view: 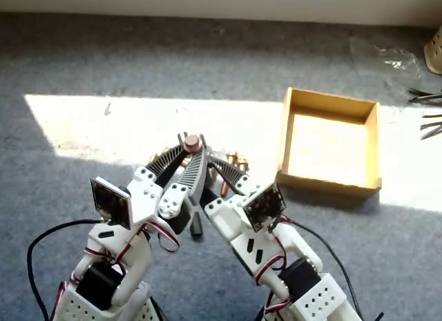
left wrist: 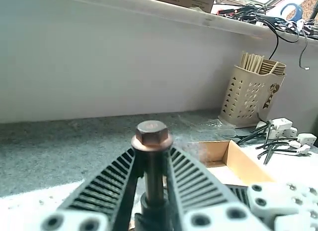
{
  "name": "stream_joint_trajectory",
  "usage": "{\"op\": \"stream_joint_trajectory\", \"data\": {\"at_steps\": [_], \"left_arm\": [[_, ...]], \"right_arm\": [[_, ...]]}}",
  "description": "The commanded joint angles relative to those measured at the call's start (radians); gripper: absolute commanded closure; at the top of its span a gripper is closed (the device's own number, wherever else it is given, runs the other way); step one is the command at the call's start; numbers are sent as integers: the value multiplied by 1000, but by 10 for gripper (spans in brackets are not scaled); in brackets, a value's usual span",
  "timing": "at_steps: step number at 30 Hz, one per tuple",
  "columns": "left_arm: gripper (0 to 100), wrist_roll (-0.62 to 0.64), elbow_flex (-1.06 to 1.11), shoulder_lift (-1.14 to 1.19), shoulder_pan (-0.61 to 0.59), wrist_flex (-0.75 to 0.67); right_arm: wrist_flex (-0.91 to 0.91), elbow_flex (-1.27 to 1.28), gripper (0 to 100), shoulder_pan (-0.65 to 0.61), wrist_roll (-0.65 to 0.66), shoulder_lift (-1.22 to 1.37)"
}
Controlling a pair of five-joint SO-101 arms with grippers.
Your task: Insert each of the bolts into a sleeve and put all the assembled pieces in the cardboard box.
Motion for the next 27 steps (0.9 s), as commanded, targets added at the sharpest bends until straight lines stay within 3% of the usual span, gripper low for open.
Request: {"op": "stream_joint_trajectory", "data": {"at_steps": [1, 18, 23, 27], "left_arm": [[994, 25, -1, -13, 4, 2], [988, 18, 47, -13, 12, 2], [877, 18, 53, -13, 10, 2], [858, 18, 53, -13, 10, 2]], "right_arm": [[-5, -68, 994, 25, -15, -25], [-4, -93, 994, 73, -58, -25], [-4, -93, 994, 74, -58, -25], [-4, -93, 994, 74, -58, -25]]}}
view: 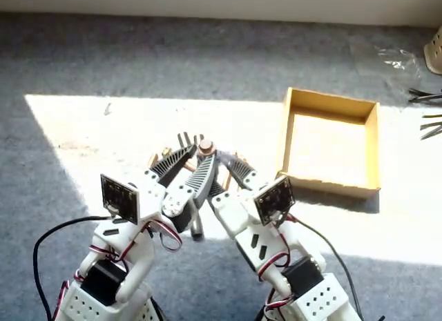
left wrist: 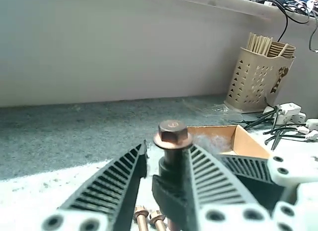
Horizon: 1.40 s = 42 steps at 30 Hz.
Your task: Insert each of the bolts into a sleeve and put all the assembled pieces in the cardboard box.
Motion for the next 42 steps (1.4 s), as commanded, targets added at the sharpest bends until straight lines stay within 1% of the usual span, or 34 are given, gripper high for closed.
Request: {"op": "stream_joint_trajectory", "data": {"at_steps": [1, 8, 12, 15, 19, 22, 28, 30, 32, 34, 36, 40, 42], "left_arm": [[857, 18, -12, -10, 4, 0], [855, 18, -18, -12, 10, -2], [855, 18, -58, -12, 12, 3], [846, 18, -96, -12, 24, 64], [787, 18, -137, -12, 113, 150], [783, 18, -151, -12, 136, 178], [783, 17, -157, -13, 127, 176], [783, 21, -180, -13, 87, 176], [784, 25, -216, -13, 28, 175], [807, 25, -239, -13, -30, 178], [861, 25, -240, -13, -67, 176], [976, 21, -239, -12, -84, 176], [995, 18, -225, -12, -84, 178]], "right_arm": [[-4, -82, 994, 18, -11, -25], [-4, -82, 994, 18, -11, -19], [-4, -81, 994, 15, -11, -16], [-4, -81, 994, 15, -11, -16], [-4, -81, 994, 15, -11, -16], [-4, -81, 994, 15, -11, -16], [-2, -81, 994, 18, -11, -16], [16, -77, 994, 19, -11, -16], [81, -76, 991, 36, -9, -16], [119, -79, 990, 50, -9, -16], [131, -79, 990, 70, -9, -16], [131, -74, 989, 117, -8, -16], [147, -79, 989, 163, 21, -16]]}}
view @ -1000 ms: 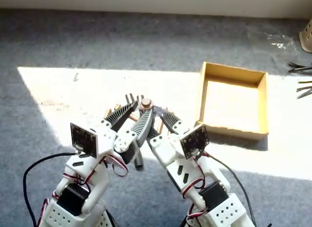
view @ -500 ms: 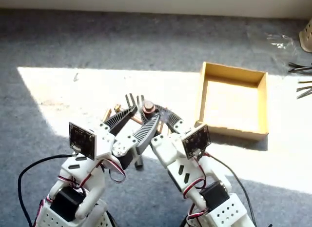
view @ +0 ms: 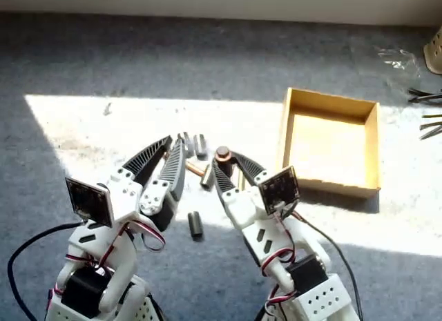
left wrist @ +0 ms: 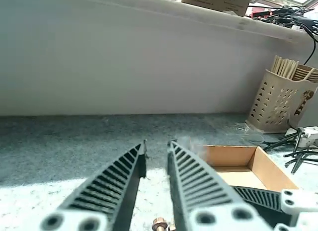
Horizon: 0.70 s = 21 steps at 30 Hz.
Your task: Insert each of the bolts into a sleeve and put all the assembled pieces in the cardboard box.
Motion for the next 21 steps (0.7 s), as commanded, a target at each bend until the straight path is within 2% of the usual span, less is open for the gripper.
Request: {"op": "stream_joint_trajectory", "data": {"at_steps": [1, 3, 8, 11, 13, 17, 21], "left_arm": [[989, 20, -16, -7, -12, -2], [979, 18, 22, -7, -13, -3], [979, 18, 59, 1, -13, -3], [979, 17, 61, 2, -61, 2], [979, -34, 77, 2, -111, -2], [979, -230, 162, -4, -182, -17], [980, -247, 254, -5, -219, -66]], "right_arm": [[44, -65, 989, 77, 60, -16], [116, -71, 989, 117, 101, -16], [257, -140, 989, 194, 107, -15], [332, -186, 989, 246, 109, -15], [369, -240, 989, 289, 109, -15], [467, -372, 989, 340, 110, -10], [536, -498, 988, 343, 140, 119]]}}
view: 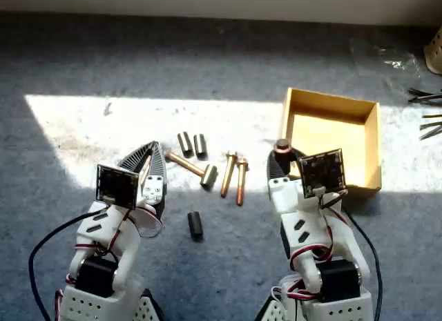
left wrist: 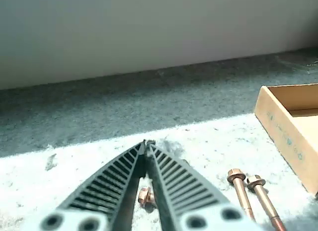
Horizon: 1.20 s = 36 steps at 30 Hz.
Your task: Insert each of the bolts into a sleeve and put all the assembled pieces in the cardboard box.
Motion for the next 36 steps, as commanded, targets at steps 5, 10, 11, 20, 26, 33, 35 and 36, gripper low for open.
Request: {"op": "stream_joint_trajectory", "data": {"at_steps": [5, 10, 11, 20, 26, 33, 35, 36], "left_arm": [[981, -17, 53, -10, -79, -71], [981, -21, 62, -10, -77, -72], [982, -21, 62, -10, -77, -72], [982, -15, 58, -2, -143, -74], [982, 8, 65, -2, -156, -74], [982, 8, 71, -5, -156, -74], [982, 8, 90, -10, -154, -89], [982, 8, 99, -10, -154, -110]], "right_arm": [[25, -305, 988, 42, 17, 384], [24, -492, 988, 142, 2, 688], [24, -524, 988, 154, -17, 745], [24, -748, 988, 166, -25, 1233], [25, -886, 988, 237, -26, 1452], [24, -944, 988, 252, -21, 1618], [22, -960, 988, 251, -25, 1655], [22, -967, 988, 251, -25, 1675]]}}
